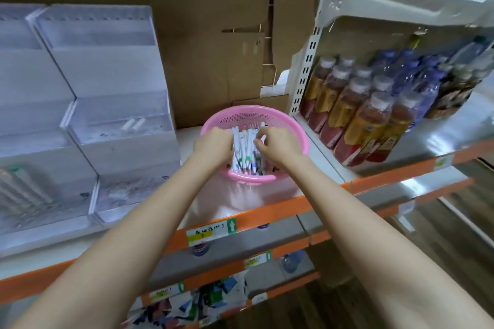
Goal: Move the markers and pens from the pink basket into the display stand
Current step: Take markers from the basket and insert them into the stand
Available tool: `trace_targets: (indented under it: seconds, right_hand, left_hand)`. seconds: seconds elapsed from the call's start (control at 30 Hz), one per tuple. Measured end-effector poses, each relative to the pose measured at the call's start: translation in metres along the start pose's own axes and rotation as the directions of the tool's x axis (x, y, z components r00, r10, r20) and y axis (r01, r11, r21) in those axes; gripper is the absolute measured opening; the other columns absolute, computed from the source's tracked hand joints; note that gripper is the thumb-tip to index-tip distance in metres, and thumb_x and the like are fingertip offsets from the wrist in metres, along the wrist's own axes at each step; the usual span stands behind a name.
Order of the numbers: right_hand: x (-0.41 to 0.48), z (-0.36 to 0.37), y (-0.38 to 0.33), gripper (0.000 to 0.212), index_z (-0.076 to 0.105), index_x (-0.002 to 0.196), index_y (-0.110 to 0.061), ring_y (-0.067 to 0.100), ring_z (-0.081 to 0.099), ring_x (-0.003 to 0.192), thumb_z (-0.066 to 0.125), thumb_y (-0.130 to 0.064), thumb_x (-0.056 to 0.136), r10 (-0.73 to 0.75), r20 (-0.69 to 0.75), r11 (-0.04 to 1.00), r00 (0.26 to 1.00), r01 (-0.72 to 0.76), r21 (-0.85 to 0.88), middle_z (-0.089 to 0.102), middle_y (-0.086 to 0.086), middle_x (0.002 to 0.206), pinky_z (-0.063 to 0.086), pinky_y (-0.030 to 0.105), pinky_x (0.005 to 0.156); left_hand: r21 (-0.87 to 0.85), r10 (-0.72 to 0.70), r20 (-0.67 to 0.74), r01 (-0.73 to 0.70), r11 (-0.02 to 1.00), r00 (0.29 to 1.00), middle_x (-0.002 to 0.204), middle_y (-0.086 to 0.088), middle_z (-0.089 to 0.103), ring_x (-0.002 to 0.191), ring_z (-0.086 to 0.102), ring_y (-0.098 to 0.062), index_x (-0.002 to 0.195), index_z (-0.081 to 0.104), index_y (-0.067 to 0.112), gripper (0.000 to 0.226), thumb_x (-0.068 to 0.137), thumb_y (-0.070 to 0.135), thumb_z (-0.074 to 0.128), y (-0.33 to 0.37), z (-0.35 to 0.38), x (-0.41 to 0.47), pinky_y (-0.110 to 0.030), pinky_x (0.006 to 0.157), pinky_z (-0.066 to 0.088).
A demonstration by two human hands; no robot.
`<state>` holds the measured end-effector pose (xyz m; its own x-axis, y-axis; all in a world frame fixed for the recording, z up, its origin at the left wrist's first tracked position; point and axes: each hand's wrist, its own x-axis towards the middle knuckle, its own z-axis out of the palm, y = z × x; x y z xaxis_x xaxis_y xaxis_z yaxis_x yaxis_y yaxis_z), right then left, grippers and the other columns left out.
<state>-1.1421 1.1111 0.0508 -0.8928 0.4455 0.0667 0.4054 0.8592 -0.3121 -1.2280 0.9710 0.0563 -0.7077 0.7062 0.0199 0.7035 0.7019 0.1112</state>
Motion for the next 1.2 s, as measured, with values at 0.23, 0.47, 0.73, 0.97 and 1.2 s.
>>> trace_targets:
  seconds: [0.23,0.47,0.73,0.97,1.2]
  right_hand:
    - [0.019,0.014,-0.001,0.035,0.063,0.107,-0.01,0.029,0.061,0.092,0.067,-0.036,0.084,0.027,0.011,0.984,1.0,-0.028,0.173,0.068,0.01,0.098,0.05,0.038,0.077]
    - [0.023,0.018,-0.001,0.038,0.064,0.121,-0.016,0.023,0.065,0.094,0.068,-0.028,0.085,-0.049,-0.034,0.962,0.998,0.057,0.269,0.07,0.007,0.107,0.051,0.037,0.086]
    - [0.021,0.009,0.002,0.051,0.056,0.128,-0.012,0.022,0.063,0.1,0.069,-0.011,0.079,0.004,0.005,0.923,1.0,-0.006,0.384,0.067,0.006,0.116,0.047,0.031,0.086]
    - [0.02,0.001,-0.004,0.036,0.06,0.106,-0.003,0.03,0.06,0.086,0.071,-0.011,0.073,0.068,0.1,0.965,0.993,-0.091,0.247,0.065,0.012,0.092,0.051,0.041,0.073]
    - [0.02,0.006,0.003,0.008,0.054,0.076,-0.01,0.026,0.048,0.066,0.059,-0.003,0.074,0.14,0.072,0.959,0.988,-0.153,0.237,0.045,0.003,0.062,0.025,0.029,0.046]
  left_hand:
    - [-0.236,-0.118,0.009,0.117,0.965,0.993,0.088,-0.005,0.07,0.081,0.063,-0.022,0.087,0.072,0.011,0.016,0.075,0.021,0.074,0.004,0.007,0.013,-0.029,0.064,0.046]
    - [-0.467,-0.147,-0.011,0.124,0.876,0.989,0.104,-0.001,0.071,0.09,0.065,-0.016,0.105,0.07,0.02,0.022,0.085,0.029,0.069,0.007,0.007,0.019,-0.032,0.078,0.053]
    - [-0.539,-0.175,-0.003,0.145,0.83,0.985,0.122,-0.005,0.063,0.102,0.06,-0.021,0.125,0.057,0.015,0.049,0.08,0.024,0.074,0.019,0.012,0.024,-0.026,0.076,0.042]
    - [-0.517,-0.129,0.089,0.157,0.841,0.988,0.119,-0.004,0.061,0.104,0.056,-0.022,0.13,0.048,0.015,0.066,0.071,0.015,0.077,0.025,0.005,0.022,-0.03,0.076,0.044]
    - [-0.302,-0.127,0.032,0.13,0.944,0.991,0.086,-0.005,0.059,0.083,0.056,-0.025,0.105,0.055,0.012,0.036,0.071,0.006,0.065,0.035,0.0,0.019,-0.031,0.058,0.04]
